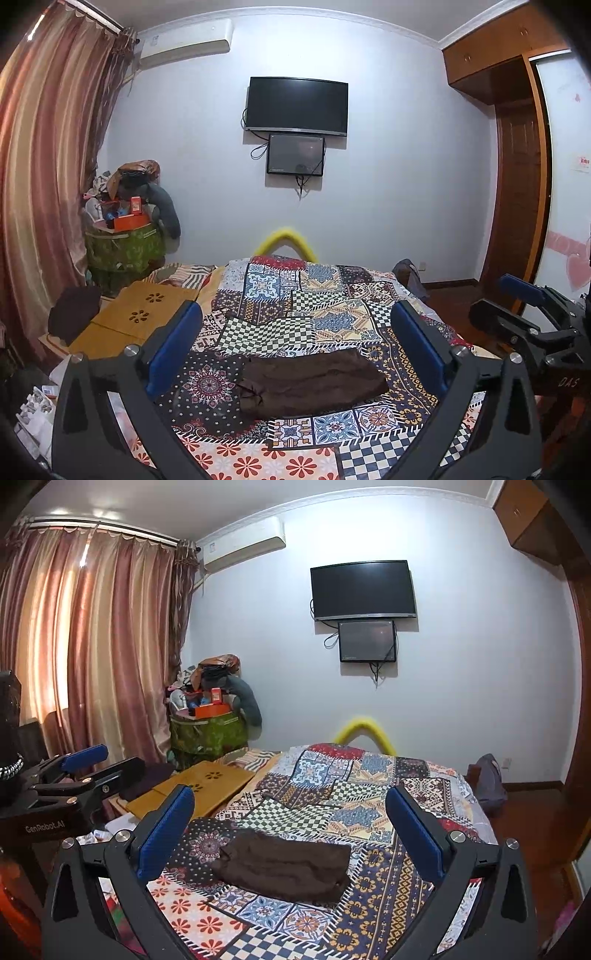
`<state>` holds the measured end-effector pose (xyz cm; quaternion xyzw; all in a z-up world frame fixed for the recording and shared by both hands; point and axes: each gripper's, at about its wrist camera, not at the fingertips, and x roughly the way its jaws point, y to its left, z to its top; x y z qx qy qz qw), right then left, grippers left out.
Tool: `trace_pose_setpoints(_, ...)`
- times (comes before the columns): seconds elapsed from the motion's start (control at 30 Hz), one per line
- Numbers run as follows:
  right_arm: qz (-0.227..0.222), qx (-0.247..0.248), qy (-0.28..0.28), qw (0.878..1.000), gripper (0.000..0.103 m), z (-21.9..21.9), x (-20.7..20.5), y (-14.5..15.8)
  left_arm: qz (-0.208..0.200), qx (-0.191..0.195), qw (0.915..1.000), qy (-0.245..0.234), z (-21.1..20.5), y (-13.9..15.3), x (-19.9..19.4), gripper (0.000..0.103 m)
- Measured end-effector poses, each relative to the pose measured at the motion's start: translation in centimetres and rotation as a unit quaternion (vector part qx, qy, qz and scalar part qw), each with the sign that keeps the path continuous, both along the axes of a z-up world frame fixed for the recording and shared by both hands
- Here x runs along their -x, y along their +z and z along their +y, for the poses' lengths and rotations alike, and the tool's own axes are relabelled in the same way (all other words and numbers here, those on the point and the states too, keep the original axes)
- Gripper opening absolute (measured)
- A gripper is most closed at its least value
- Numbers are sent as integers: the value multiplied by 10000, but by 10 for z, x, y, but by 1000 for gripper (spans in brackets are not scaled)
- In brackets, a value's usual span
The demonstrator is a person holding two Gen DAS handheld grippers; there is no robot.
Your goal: Fold small clothes
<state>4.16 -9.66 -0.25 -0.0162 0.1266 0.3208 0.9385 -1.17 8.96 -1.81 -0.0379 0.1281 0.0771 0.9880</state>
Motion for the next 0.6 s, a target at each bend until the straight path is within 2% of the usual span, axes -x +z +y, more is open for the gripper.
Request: trace_pose_setpoints(0.6, 85, -71, -20, 9999, 103, -2, -2, -1, 0, -9, 10000, -13, 3, -1, -2, 103)
